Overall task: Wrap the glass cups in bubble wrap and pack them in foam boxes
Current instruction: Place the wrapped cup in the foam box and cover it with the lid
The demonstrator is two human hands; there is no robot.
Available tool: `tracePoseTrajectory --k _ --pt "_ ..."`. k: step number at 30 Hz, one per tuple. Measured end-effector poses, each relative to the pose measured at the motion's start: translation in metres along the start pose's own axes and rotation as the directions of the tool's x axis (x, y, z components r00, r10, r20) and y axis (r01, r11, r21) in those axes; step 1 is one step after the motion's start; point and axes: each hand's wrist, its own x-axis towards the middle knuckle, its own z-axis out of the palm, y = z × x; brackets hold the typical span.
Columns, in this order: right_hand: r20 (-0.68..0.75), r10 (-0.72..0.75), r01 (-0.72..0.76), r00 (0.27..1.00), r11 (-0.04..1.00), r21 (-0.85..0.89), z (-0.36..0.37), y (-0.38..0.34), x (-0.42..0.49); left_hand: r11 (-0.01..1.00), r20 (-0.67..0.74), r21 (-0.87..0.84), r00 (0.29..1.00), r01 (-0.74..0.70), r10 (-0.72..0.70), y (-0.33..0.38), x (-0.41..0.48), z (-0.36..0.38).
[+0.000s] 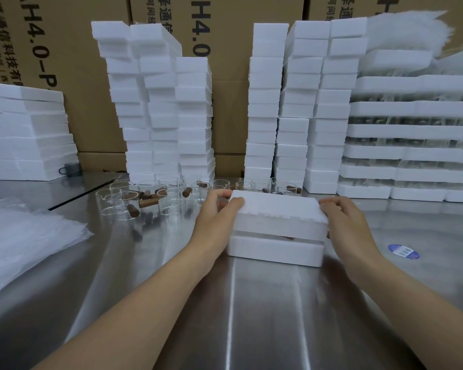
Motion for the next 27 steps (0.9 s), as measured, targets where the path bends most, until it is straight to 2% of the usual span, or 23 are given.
tracePoseTrajectory --k 15,21,27 --pt "0.005 0.021 -0.021 1.000 0.999 0.038 0.0007 0.0026 0.0023 0.999 0.036 0.034 0.999 0.006 -0.007 -0.0046 0.0018 0.0010" --pt "0.039 0.021 -0.022 0.999 1.000 0.009 0.0000 0.0054 0.0029 0.993 0.110 0.112 0.994 -0.022 0.009 -0.0055 0.0026 0.0014" --pt "0.061 0.020 -0.021 0.998 1.000 0.012 -0.0009 0.0069 0.0045 0.994 0.160 0.112 0.987 -0.011 -0.007 -0.0084 0.0032 0.0005"
